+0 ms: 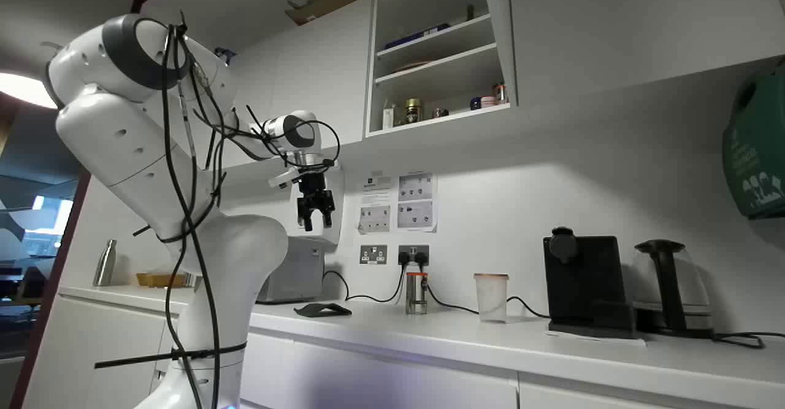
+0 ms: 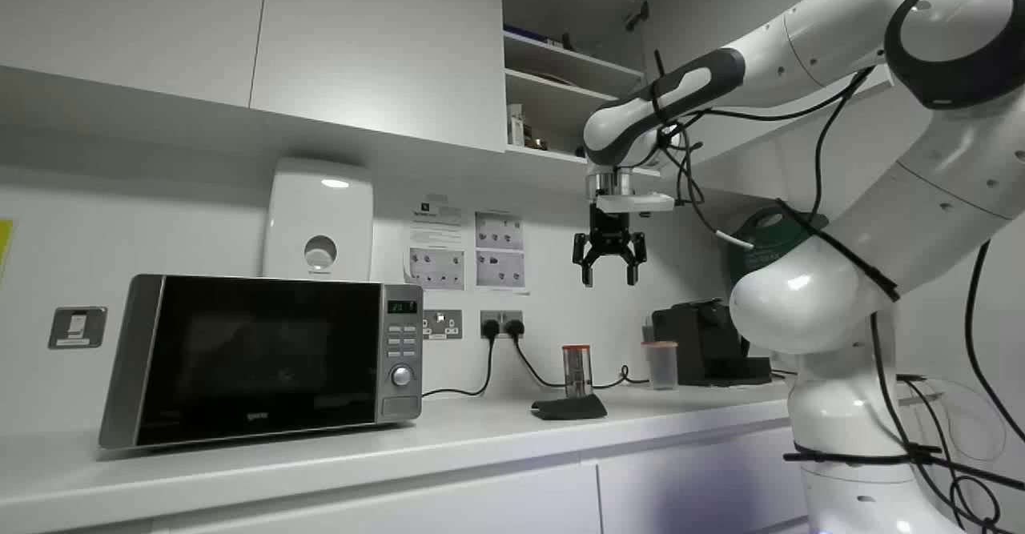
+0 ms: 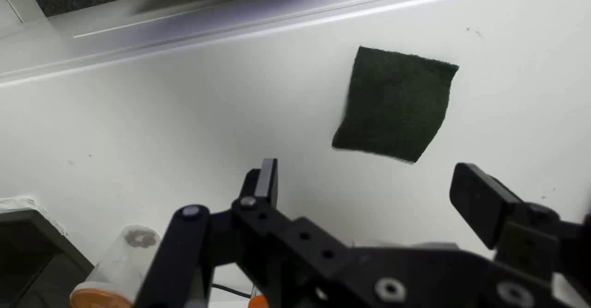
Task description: Wipe the countertop with the cloth
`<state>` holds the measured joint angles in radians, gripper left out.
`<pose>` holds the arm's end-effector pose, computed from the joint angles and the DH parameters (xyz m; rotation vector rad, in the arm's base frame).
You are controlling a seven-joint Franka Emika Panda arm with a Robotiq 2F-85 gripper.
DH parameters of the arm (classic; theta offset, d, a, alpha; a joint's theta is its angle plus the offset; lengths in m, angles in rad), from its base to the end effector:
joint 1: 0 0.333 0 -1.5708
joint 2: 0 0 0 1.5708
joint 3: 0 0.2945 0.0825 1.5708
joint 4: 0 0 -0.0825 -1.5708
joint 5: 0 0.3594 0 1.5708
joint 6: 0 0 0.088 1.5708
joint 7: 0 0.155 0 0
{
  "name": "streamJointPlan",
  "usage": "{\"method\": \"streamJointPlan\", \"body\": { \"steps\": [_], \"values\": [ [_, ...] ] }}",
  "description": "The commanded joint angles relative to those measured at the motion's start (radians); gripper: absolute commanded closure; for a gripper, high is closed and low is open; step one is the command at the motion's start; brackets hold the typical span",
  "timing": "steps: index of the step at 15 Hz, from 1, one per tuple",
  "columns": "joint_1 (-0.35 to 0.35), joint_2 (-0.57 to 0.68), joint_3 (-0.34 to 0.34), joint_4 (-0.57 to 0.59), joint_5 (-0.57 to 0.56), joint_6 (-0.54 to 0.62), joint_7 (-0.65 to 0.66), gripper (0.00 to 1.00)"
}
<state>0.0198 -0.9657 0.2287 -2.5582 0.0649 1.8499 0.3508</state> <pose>0.2830 0.0850 0.5076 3.0433 -0.2845 0.4116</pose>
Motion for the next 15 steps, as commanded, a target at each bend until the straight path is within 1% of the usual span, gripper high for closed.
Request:
{"method": "streamJointPlan", "body": {
  "steps": [1,11,12,15],
  "values": [
    [-0.001,0.001,0.000,0.003,0.000,-0.003,-0.001,0.00],
    [-0.007,0.009,-0.001,0.005,-0.001,-0.005,0.006,0.00],
    [-0.008,0.023,-0.017,0.008,0.012,0.004,0.002,0.00],
    [-0.041,0.082,-0.047,0.000,0.009,0.037,0.002,0.00]
  ]
}}
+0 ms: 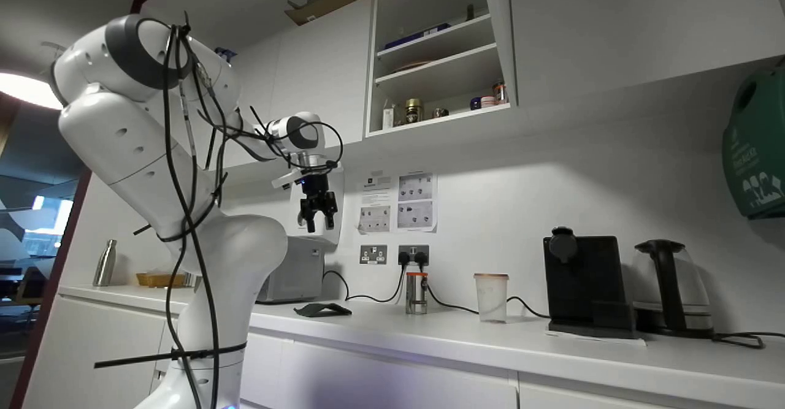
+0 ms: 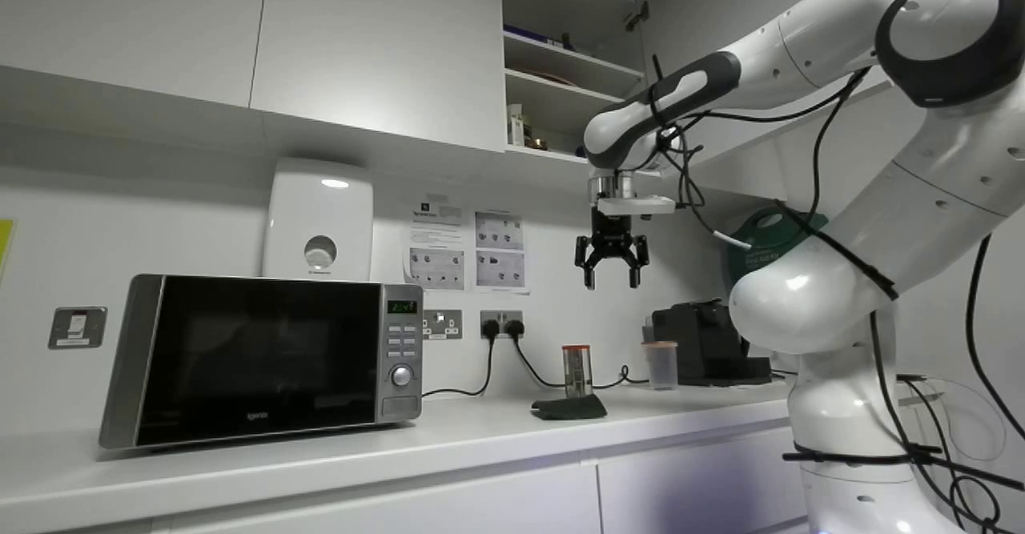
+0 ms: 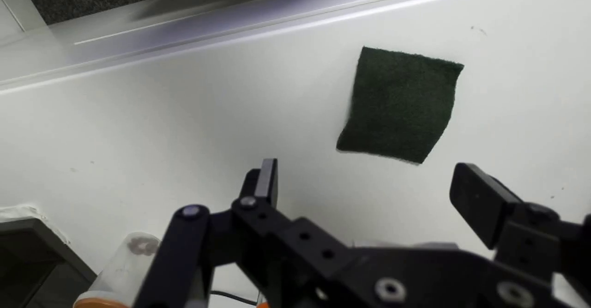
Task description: Wipe the countertop with the cloth
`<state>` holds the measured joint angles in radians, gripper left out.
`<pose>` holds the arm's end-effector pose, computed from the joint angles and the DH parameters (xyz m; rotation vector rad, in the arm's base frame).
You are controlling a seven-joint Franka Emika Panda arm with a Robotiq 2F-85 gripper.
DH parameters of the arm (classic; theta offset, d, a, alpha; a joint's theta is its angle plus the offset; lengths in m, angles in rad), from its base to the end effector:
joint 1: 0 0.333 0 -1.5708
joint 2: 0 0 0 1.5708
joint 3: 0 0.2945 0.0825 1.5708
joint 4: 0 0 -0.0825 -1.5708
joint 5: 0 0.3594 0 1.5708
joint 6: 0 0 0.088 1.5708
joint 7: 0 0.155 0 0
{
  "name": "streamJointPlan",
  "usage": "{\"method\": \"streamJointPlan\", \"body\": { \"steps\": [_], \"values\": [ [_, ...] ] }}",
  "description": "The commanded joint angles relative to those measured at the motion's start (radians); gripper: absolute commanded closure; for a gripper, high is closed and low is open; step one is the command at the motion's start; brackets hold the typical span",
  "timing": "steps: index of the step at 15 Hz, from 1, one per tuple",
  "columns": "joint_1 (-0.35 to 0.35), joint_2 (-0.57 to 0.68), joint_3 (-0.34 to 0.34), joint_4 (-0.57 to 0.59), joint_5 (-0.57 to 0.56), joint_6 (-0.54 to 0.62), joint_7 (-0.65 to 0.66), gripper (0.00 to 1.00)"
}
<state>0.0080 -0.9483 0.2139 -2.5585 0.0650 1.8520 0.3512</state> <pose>0.2880 0.0772 0.5036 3.0513 -0.3183 0.3858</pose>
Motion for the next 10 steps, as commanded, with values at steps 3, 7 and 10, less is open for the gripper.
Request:
{"method": "streamJointPlan", "body": {
  "steps": [3,7,10],
  "values": [
    [-0.050,0.143,-0.079,-0.005,0.024,0.080,-0.014,0.00],
    [-0.030,0.251,-0.181,-0.023,0.142,0.178,-0.056,0.00],
    [-0.023,0.324,-0.241,-0.042,0.263,0.221,-0.113,0.00]
  ]
}}
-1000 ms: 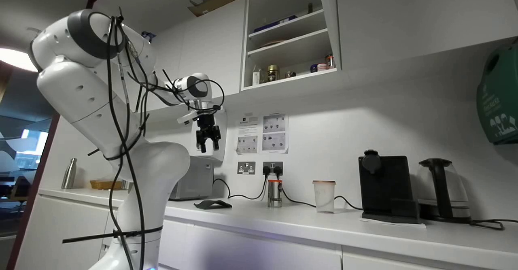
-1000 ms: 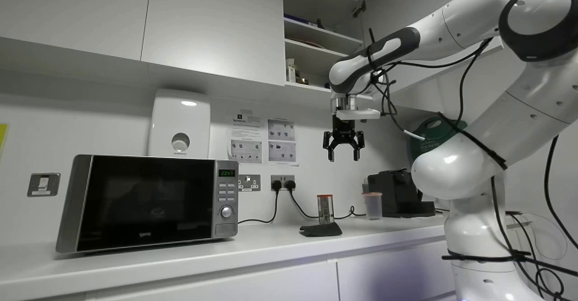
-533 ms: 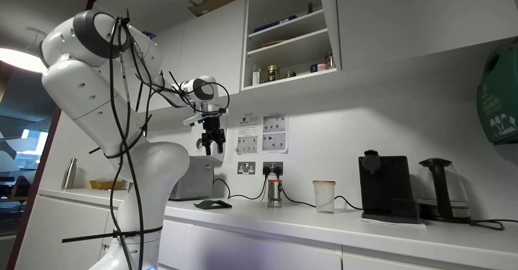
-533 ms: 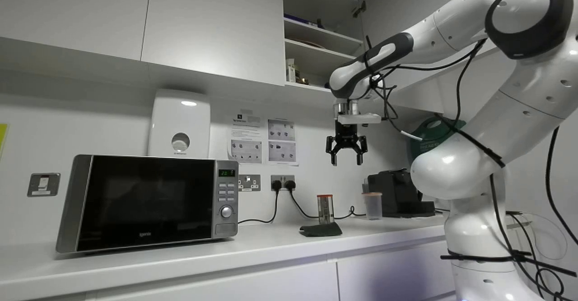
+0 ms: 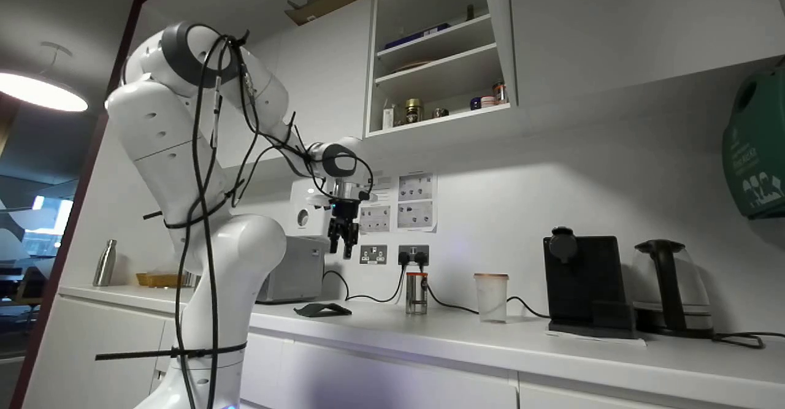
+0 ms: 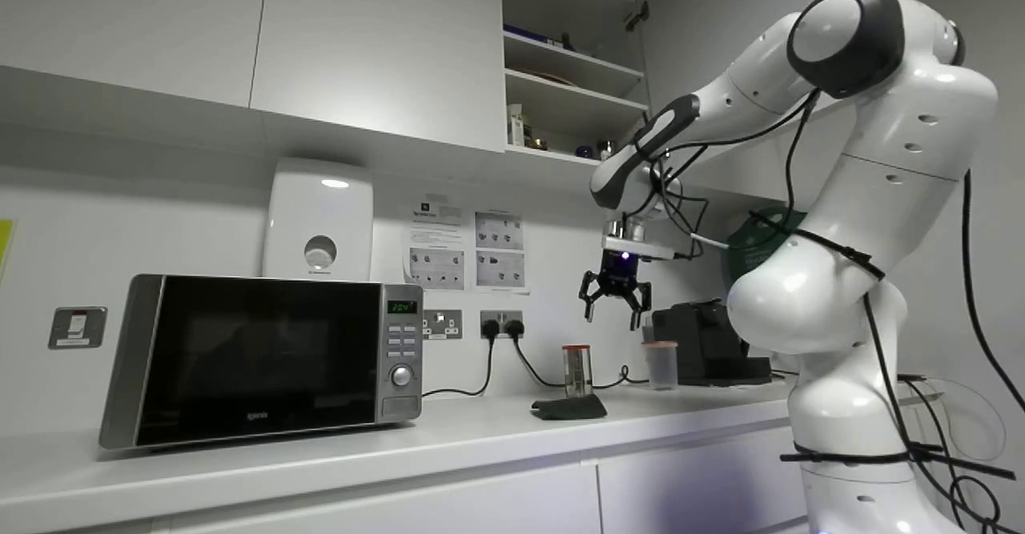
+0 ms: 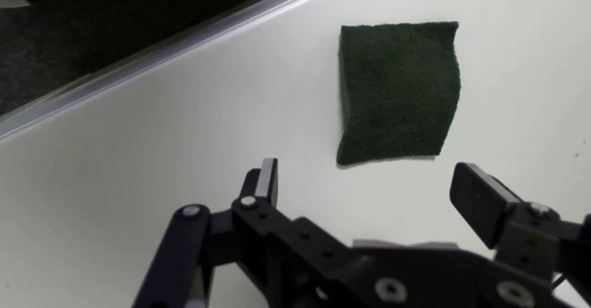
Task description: Wipe the countertop with the cloth
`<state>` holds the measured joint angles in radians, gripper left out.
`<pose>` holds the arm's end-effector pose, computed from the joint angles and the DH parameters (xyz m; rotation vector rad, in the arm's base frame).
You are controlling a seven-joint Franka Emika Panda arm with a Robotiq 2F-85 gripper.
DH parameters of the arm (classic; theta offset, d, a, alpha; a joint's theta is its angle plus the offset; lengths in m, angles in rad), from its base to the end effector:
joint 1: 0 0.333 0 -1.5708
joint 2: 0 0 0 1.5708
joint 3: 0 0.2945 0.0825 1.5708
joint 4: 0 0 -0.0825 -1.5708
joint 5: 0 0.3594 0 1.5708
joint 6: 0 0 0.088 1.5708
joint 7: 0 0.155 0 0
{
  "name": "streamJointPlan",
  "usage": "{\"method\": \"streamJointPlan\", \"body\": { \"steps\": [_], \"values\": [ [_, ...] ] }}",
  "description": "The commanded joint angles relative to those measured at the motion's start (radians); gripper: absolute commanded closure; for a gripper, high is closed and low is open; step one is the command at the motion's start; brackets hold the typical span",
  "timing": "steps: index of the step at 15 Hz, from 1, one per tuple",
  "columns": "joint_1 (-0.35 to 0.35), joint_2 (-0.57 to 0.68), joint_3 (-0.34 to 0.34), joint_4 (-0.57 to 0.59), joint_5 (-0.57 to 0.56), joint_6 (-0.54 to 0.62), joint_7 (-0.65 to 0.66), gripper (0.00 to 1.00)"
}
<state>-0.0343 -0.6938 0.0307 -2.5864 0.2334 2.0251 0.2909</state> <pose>0.3510 0.0216 0.4368 -2.8694 0.5654 -0.1523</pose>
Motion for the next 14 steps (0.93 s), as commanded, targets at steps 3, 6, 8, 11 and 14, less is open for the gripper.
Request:
{"method": "streamJointPlan", "body": {
  "steps": [3,6,8,11,14],
  "values": [
    [0.016,0.134,-0.087,-0.039,0.168,0.060,-0.096,0.00],
    [0.014,0.190,-0.095,-0.055,0.209,0.059,-0.120,0.00],
    [0.013,0.218,-0.091,-0.058,0.223,0.062,-0.129,0.00],
    [0.028,0.241,-0.104,-0.065,0.303,0.115,-0.181,0.00],
    [0.047,0.258,-0.119,-0.065,0.415,0.173,-0.256,0.00]
  ]
}}
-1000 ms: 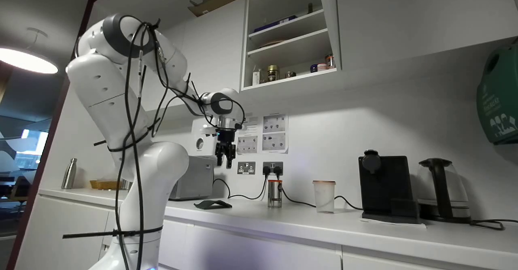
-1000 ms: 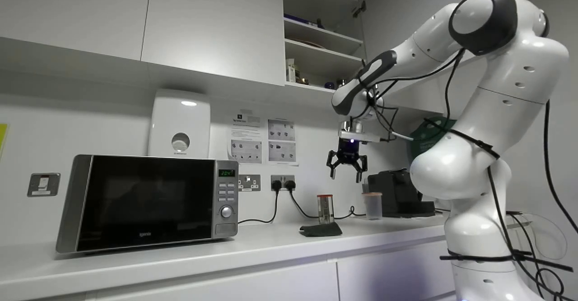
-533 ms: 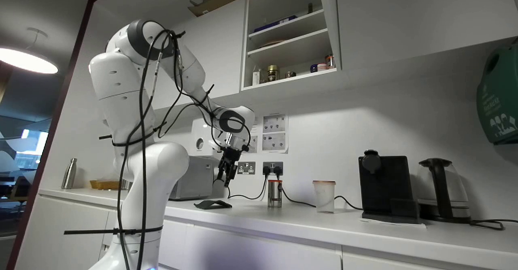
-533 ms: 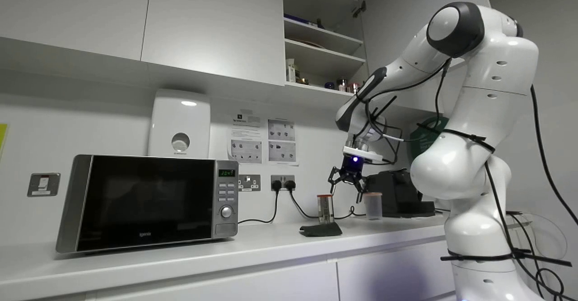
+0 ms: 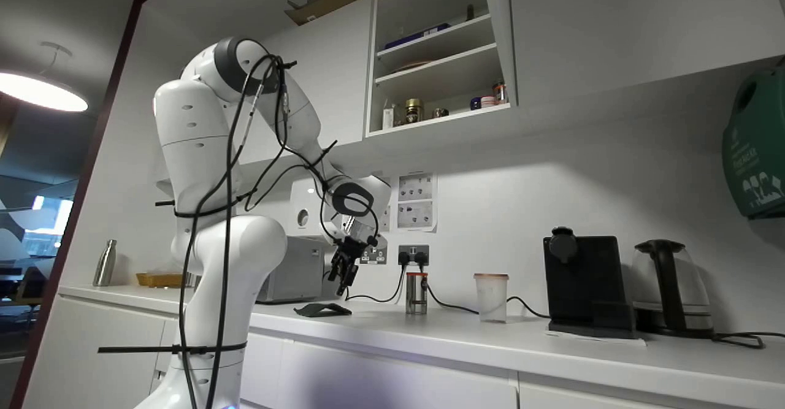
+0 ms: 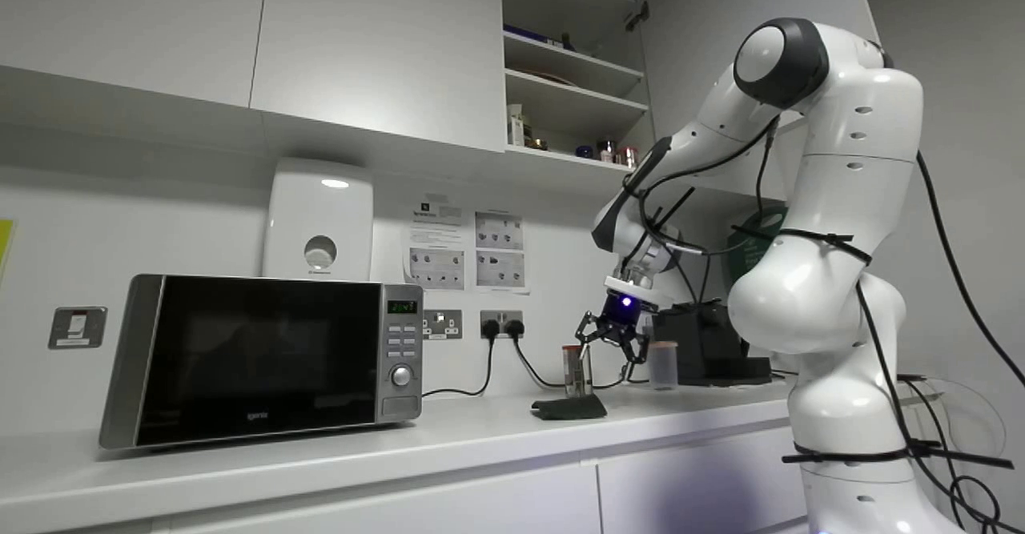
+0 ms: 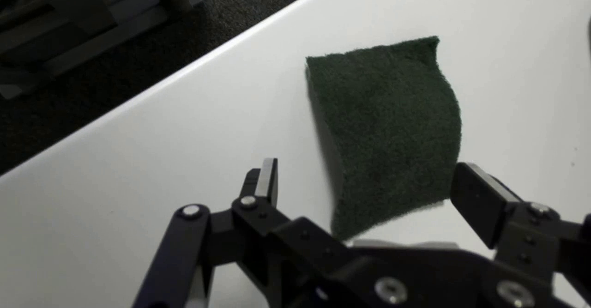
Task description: Wipe the countertop with the cloth
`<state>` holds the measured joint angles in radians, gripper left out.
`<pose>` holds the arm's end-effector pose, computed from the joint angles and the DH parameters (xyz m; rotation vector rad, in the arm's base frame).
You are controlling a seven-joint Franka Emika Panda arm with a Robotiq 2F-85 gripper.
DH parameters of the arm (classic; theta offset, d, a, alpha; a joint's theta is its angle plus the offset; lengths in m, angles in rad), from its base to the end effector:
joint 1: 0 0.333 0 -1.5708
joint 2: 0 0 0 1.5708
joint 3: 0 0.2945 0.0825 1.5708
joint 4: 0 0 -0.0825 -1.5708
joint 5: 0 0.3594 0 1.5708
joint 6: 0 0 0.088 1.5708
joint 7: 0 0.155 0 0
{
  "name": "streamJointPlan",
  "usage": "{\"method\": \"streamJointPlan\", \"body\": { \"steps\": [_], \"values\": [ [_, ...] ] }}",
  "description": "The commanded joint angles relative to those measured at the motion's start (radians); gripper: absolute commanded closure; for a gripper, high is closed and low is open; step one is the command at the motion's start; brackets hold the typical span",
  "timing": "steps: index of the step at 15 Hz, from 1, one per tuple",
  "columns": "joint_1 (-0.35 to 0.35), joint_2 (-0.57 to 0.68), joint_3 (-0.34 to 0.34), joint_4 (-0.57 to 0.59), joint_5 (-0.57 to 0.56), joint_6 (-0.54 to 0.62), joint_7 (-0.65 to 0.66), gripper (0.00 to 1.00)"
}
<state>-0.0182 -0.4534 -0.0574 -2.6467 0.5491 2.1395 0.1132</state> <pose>0.3740 0.0172 0.3426 -2.5822 0.6551 0.0912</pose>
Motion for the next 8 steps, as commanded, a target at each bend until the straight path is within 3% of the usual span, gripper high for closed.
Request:
{"method": "streamJointPlan", "body": {
  "steps": [1,8],
  "values": [
    [0.034,0.020,-0.034,-0.005,0.133,0.068,-0.105,0.00],
    [0.013,0.016,-0.012,0.001,0.121,0.040,-0.092,0.00]
  ]
}}
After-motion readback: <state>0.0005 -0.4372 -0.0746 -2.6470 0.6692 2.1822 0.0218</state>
